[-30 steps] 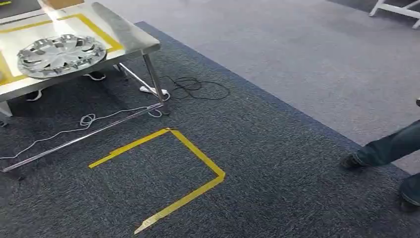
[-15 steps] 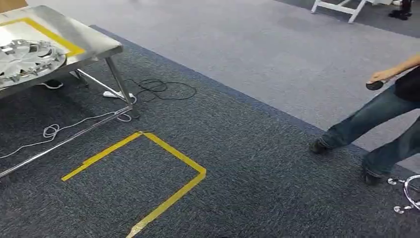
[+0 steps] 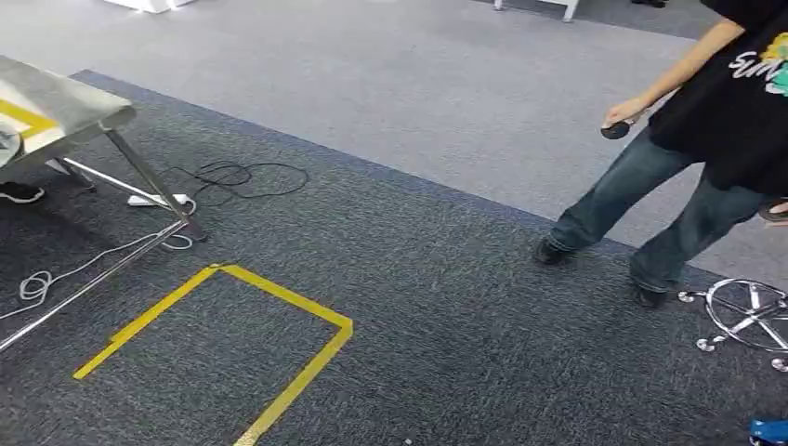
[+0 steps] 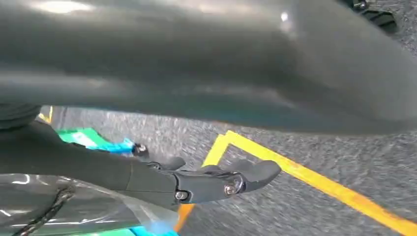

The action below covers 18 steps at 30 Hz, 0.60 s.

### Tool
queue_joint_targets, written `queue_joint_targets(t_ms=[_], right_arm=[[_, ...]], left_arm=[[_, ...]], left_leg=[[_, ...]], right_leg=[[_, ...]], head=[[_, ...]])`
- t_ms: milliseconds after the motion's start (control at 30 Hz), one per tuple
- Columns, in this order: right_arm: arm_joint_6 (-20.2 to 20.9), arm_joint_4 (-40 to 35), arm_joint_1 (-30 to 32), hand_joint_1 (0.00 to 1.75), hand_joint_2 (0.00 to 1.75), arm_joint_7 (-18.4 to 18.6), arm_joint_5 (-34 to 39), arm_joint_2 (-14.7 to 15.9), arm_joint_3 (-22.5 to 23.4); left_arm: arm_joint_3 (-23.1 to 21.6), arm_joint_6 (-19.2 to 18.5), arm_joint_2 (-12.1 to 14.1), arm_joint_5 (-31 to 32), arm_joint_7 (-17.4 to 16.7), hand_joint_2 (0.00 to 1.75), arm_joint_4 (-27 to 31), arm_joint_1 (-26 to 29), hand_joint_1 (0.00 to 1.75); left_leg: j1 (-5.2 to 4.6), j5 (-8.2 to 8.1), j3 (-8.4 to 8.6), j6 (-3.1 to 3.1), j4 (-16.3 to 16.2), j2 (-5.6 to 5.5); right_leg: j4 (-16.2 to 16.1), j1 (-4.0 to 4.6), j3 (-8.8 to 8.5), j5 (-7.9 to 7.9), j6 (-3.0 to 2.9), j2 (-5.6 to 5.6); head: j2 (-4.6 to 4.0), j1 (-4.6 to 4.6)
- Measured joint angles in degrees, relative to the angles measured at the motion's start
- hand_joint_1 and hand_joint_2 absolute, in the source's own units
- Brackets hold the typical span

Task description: Take the parts from the cabinet and place them on the table.

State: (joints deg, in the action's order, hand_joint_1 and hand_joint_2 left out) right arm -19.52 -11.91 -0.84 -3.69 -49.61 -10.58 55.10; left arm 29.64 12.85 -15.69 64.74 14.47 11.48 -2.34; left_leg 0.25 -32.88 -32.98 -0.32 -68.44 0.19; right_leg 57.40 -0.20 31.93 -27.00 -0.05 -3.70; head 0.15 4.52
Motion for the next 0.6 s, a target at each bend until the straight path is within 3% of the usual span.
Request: queue_joint_targets(t_ms=[33, 67, 100, 200, 233, 267, 300, 367, 400, 433, 467, 500, 533, 567, 600], right_arm=[[0.24, 0.00, -0.05, 0.00, 0.00, 0.02, 0.15, 0.00, 0.07], [0.44, 0.00, -0.08, 0.00, 0.00, 0.02, 0.24, 0.00, 0.15], [0.48, 0.00, -0.26, 0.00, 0.00, 0.02, 0.31, 0.00, 0.22], [0.50, 0.00, -0.15, 0.00, 0.00, 0.04, 0.42, 0.00, 0.35], [0.50, 0.00, -0.04, 0.00, 0.00, 0.04, 0.41, 0.02, 0.44], [0.50, 0.00, 0.11, 0.00, 0.00, 0.06, 0.41, 0.02, 0.57], [0.52, 0.00, 0.07, 0.00, 0.00, 0.11, 0.41, 0.02, 0.79], [0.52, -0.02, -0.20, 0.00, 0.00, 0.11, 0.41, 0.02, 0.87], [0.55, -0.02, -0.22, 0.00, 0.00, 0.09, 0.42, 0.02, 0.89], [0.57, -0.02, -0.11, 0.00, 0.00, 0.09, 0.41, 0.02, 0.90], [0.57, 0.00, 0.03, 0.00, 0.00, 0.11, 0.41, 0.02, 0.92], [0.57, 0.00, 0.08, 0.00, 0.00, 0.11, 0.41, 0.02, 0.94], [0.57, -0.02, 0.09, 0.00, 0.00, 0.11, 0.41, 0.02, 0.96], [0.55, -0.09, -0.01, 0.00, 0.00, 0.11, 0.41, 0.02, 0.98], [0.57, -0.11, -0.28, 0.00, 0.00, 0.11, 0.42, 0.02, 0.98]], left_arm=[[0.00, 0.00, 0.00, 0.04, 0.00, 0.00, 0.00, 0.03, 0.00], [0.00, 0.00, 0.07, 0.07, -0.16, 0.00, 0.00, 0.06, 0.00], [0.00, 0.00, 0.07, 0.09, -0.15, 0.00, -0.02, 0.09, 0.00], [0.02, 0.02, 0.07, 0.15, -0.15, 0.00, -0.02, 0.13, 0.00], [0.02, 0.04, -0.13, 0.17, -0.15, 0.00, -0.02, 0.13, 0.00], [0.04, 0.07, -0.02, 0.28, -0.15, 0.00, -0.02, 0.15, 0.00], [0.04, 0.11, -0.07, 0.42, -0.15, 0.00, -0.02, 0.28, 0.00], [0.09, 0.17, -0.02, 0.41, -0.15, 0.00, -0.02, 0.44, 0.00], [0.09, 0.17, 0.02, 0.42, -0.15, 0.00, -0.02, 0.44, 0.00], [0.09, 0.17, 0.02, 0.41, -0.15, 0.00, -0.02, 0.43, 0.00], [0.11, 0.17, 0.02, 0.42, -0.15, 0.00, -0.02, 0.40, 0.00], [0.11, 0.17, 0.00, 0.42, -0.15, 0.00, -0.02, 0.39, 0.00], [0.11, 0.17, -0.04, 0.42, -0.15, 0.00, -0.02, 0.38, 0.00], [0.11, 0.17, -0.09, 0.42, -0.15, 0.00, -0.02, 0.38, 0.00], [0.11, 0.18, -0.07, 0.44, -0.15, 0.00, -0.02, 0.40, 0.00]], left_leg=[[0.17, 3.08, 2.33, 0.12, 5.47, -1.15], [0.35, 3.24, 3.69, 0.37, 8.27, -3.90], [0.44, 3.09, 3.57, 0.46, 9.30, -5.76], [-0.08, 3.03, 3.28, 1.14, 9.71, -4.13], [0.44, 3.44, 3.47, 1.72, 10.52, -3.25], [0.46, 3.61, 3.71, 1.99, 10.71, -2.34], [0.44, 3.69, 3.68, 2.11, 10.73, -1.74], [0.28, 3.61, 3.56, 2.37, 10.72, 0.31], [0.28, 3.57, 3.38, 2.42, 10.69, 1.23], [0.27, 3.54, 3.43, 2.42, 10.69, 2.07], [0.28, 3.49, 3.46, 2.38, 10.69, 2.86], [0.29, 3.41, 3.52, 2.29, 10.68, 3.47], [0.31, 3.29, 3.69, 2.10, 10.68, 4.15], [0.29, 3.13, 4.04, 1.85, 10.66, 4.71], [-0.27, 2.88, 3.89, 1.38, 10.56, 5.20]], right_leg=[[0.23, -0.01, 0.04, -0.01, 0.12, -0.97], [0.37, -0.11, 0.29, -0.02, 0.30, -1.59], [0.81, 0.08, 0.84, 0.10, 0.74, -2.26], [0.59, -0.62, 2.06, 1.00, 2.06, -4.05], [0.73, -0.54, 2.56, 0.94, 2.37, -4.28], [1.73, -0.23, 3.12, 0.20, 2.54, -0.69], [4.27, -0.19, 4.33, -1.54, 2.82, 1.51], [12.82, -0.45, 8.36, -5.67, 3.18, 3.04], [16.11, -0.53, 9.86, -6.83, 3.31, 3.25], [17.43, -0.58, 10.31, -6.77, 3.38, 3.40], [15.91, -0.66, 9.25, -5.35, 3.44, 3.64], [12.24, -0.73, 7.16, -3.32, 3.42, 4.00], [6.82, -0.75, 4.01, -1.04, 3.32, 4.89], [2.08, -0.72, 1.23, 0.09, 3.26, 6.81], [0.89, 0.04, 0.18, -0.96, 2.98, 8.03]], head=[[0.00, -0.02], [0.00, 0.02], [0.00, 0.04], [0.00, -0.02], [0.00, -0.07], [0.00, 0.15], [0.02, 0.78], [0.00, 0.90], [0.00, 0.87], [0.00, 0.94], [0.00, 0.90], [0.00, 0.94], [0.00, 0.90], [0.00, 0.94], [0.00, 0.98]])
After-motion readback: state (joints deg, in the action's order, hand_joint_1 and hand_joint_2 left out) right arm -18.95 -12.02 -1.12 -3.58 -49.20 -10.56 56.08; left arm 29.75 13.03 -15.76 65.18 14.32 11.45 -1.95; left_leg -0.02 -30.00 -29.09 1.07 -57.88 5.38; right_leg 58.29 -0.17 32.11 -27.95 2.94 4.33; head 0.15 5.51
